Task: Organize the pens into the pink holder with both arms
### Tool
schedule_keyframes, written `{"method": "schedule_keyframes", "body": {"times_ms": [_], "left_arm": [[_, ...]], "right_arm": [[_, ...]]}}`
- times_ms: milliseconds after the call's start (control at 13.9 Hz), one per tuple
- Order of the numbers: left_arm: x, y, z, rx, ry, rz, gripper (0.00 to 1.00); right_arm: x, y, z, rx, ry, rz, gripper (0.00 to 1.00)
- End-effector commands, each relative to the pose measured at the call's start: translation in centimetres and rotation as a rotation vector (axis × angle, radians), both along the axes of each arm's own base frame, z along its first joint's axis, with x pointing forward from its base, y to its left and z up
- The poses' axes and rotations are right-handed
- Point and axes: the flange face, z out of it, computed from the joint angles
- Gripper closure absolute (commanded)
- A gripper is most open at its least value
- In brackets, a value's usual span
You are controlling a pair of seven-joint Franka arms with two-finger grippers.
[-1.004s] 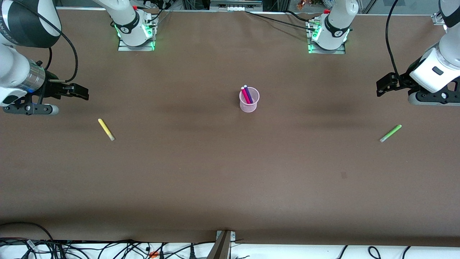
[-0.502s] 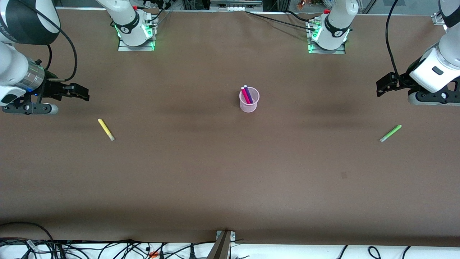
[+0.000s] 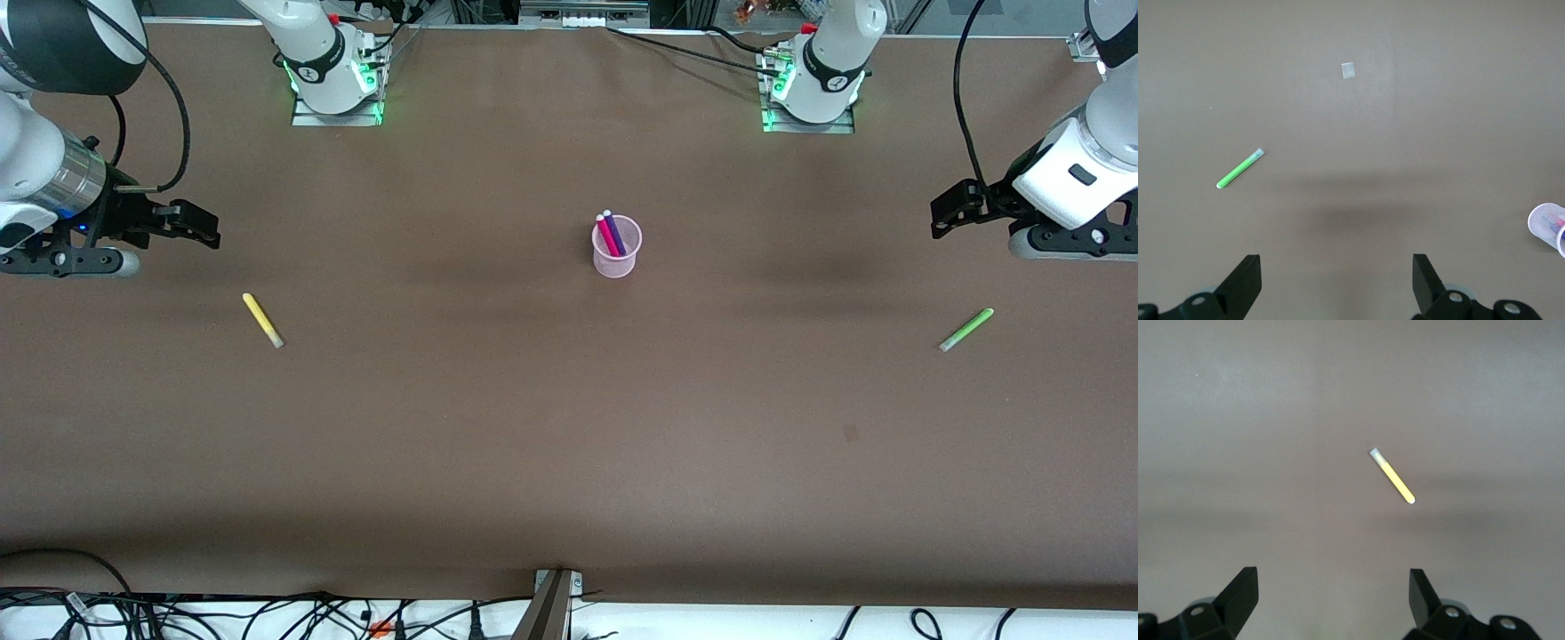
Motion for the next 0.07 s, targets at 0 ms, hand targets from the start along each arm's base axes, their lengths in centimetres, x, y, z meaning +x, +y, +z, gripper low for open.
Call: {"method": "schedule_keyframes", "body": {"times_ms": [0], "left_arm": [[-0.32, -0.21, 0.94, -0.016, -0.002, 0.012, 0.0]], "right_arm": [[0.61, -0.14, 2.28, 0.016, -0.03, -0.011, 0.0]]}}
